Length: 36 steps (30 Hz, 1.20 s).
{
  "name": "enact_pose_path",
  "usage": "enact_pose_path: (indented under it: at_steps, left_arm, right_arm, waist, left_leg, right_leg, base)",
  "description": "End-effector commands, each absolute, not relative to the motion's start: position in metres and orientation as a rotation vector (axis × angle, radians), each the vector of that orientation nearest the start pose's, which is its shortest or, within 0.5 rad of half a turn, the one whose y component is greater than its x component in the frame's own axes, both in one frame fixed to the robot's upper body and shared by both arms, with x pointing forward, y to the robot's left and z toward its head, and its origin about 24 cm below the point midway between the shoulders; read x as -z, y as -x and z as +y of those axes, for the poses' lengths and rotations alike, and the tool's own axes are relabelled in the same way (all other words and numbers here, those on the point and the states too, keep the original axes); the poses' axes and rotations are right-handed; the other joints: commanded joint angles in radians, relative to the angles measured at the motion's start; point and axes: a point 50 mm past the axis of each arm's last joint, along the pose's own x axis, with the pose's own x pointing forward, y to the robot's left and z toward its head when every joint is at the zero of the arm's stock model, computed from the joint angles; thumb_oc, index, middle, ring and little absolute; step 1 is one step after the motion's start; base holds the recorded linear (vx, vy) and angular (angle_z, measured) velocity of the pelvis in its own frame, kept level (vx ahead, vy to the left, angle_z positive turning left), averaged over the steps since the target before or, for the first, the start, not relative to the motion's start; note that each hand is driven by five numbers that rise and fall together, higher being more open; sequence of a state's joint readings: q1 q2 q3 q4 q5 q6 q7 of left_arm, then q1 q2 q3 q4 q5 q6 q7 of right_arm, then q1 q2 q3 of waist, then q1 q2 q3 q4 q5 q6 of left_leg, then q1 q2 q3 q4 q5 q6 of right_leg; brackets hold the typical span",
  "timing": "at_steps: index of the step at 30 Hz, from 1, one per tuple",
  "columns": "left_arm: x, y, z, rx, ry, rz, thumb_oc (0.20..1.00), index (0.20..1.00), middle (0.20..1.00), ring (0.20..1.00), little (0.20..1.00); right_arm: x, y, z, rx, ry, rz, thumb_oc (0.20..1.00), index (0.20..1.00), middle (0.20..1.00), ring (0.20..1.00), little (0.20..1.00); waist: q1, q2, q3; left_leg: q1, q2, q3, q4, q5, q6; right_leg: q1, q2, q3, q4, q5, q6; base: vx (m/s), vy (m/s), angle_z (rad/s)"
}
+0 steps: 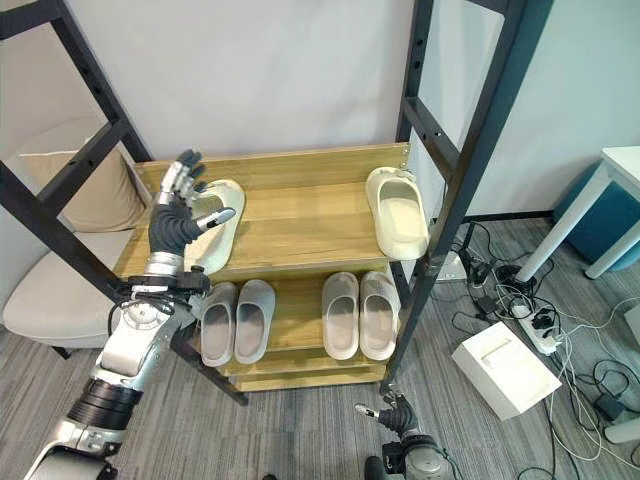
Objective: Arrange the slippers neatly on the shoe rack.
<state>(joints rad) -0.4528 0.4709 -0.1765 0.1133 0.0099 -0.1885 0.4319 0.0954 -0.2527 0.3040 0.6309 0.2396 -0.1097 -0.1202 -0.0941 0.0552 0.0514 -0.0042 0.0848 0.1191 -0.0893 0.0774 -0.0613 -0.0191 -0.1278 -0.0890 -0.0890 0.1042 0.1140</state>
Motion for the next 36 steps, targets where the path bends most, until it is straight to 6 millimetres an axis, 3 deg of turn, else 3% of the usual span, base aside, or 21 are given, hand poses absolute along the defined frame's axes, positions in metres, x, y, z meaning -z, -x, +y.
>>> enact_pose_path:
  at_steps: [1,5,7,9,14,23,30,31,32,36]
  left_arm:
    - [-0.215,-0.328,0.184,-0.337,-0.576,-0.768,1.000,1.000,1.000,1.000,1.000]
    - [-0.233,-0.340,0.216,-0.534,-0.963,-0.761,1.000,1.000,1.000,1.000,1.000]
    - [-0.236,-0.342,0.220,-0.554,-1.023,-0.756,1.000,1.000,1.000,1.000,1.000]
    - [-0.244,-0.347,0.236,-0.600,-1.240,-0.716,1.000,1.000,1.000,1.000,1.000]
    - [-0.250,-0.352,0.255,-0.612,-1.472,-0.627,1.000,1.000,1.000,1.000,1.000]
    - [-0.245,-0.360,0.260,-0.581,-1.561,-0.541,1.000,1.000,1.000,1.000,1.000]
    - [-0.253,-0.367,0.268,-0.590,-1.626,-0.485,1.000,1.000,1.000,1.000,1.000]
    - [-0.253,-0.367,0.269,-0.588,-1.632,-0.477,0.909,0.909,0.909,0.909,0.909]
    - [-0.254,-0.368,0.272,-0.577,-1.631,-0.452,0.200,0.200,0.200,0.200,0.200]
    - [-0.257,-0.370,0.278,-0.554,-1.628,-0.410,0.200,0.200,0.200,0.200,0.200]
  right_arm:
    - [0.087,-0.192,-0.175,0.012,0.075,0.517,1.000,1.000,1.000,1.000,1.000]
    - [0.086,-0.192,-0.176,-0.007,0.089,0.509,1.000,1.000,1.000,1.000,1.000]
    - [0.086,-0.192,-0.177,-0.006,0.087,0.508,1.000,1.000,1.000,1.000,1.000]
    - [0.084,-0.192,-0.179,-0.016,0.091,0.502,1.000,1.000,1.000,1.000,1.000]
    - [0.080,-0.193,-0.182,-0.029,0.104,0.488,1.000,1.000,1.000,1.000,1.000]
    - [0.078,-0.191,-0.189,-0.021,0.114,0.484,1.000,1.000,1.000,1.000,1.000]
    - [0.073,-0.193,-0.196,0.008,0.113,0.462,1.000,1.000,1.000,1.000,1.000]
    - [0.073,-0.193,-0.197,0.013,0.111,0.461,1.000,1.000,1.000,1.000,1.000]
    - [0.072,-0.193,-0.199,0.024,0.111,0.461,1.000,1.000,1.000,1.000,1.000]
    - [0.071,-0.192,-0.203,0.033,0.116,0.461,1.000,1.000,1.000,1.000,1.000]
  waist:
    - [-0.001,-0.029,0.031]
    - [-0.009,-0.026,0.024]
    - [-0.011,-0.026,0.024]
    - [-0.017,-0.024,0.022]
    - [-0.028,-0.024,0.028]
    - [-0.047,-0.024,0.045]
    - [-0.060,-0.025,0.057]
    - [-0.061,-0.025,0.058]
    - [-0.066,-0.026,0.061]
    - [-0.073,-0.027,0.061]
  left_leg:
    - [0.033,0.017,-0.026,0.002,-0.086,-0.034]
    - [0.030,0.019,-0.020,0.002,-0.089,-0.036]
    - [0.029,0.018,-0.018,0.002,-0.091,-0.036]
    - [0.026,0.019,-0.013,0.002,-0.093,-0.037]
    - [0.020,0.018,-0.002,0.002,-0.097,-0.036]
    - [0.003,0.020,0.006,0.002,-0.095,-0.035]
    - [-0.013,0.023,0.023,0.002,-0.093,-0.033]
    - [-0.014,0.023,0.025,0.002,-0.092,-0.032]
    - [-0.017,0.022,0.029,0.002,-0.092,-0.032]
    - [-0.022,0.023,0.038,0.002,-0.092,-0.030]
  right_leg:
    - [0.056,-0.044,-0.052,0.002,-0.087,0.060]
    - [0.046,-0.045,-0.047,0.002,-0.084,0.064]
    - [0.043,-0.046,-0.045,0.002,-0.083,0.065]
    - [0.035,-0.046,-0.040,0.002,-0.082,0.068]
    - [0.019,-0.046,-0.029,0.002,-0.079,0.070]
    - [-0.010,-0.041,-0.016,0.002,-0.074,0.071]
    - [-0.043,-0.035,0.007,0.002,-0.065,0.073]
    - [-0.047,-0.035,0.010,0.002,-0.063,0.073]
    - [-0.052,-0.034,0.015,0.002,-0.061,0.073]
    - [-0.067,-0.032,0.026,0.002,-0.055,0.075]
  base:
    - [0.03,-0.001,-0.01]
    - [0.02,0.001,0.00]
    - [0.01,0.003,-0.02]
    - [0.00,0.000,0.00]
    - [0.01,0.003,-0.02]
    - [0.01,0.000,-0.06]
    - [0.00,0.003,-0.07]
    - [0.01,0.007,-0.15]
    - [0.01,0.012,-0.17]
    - [0.01,0.008,-0.10]
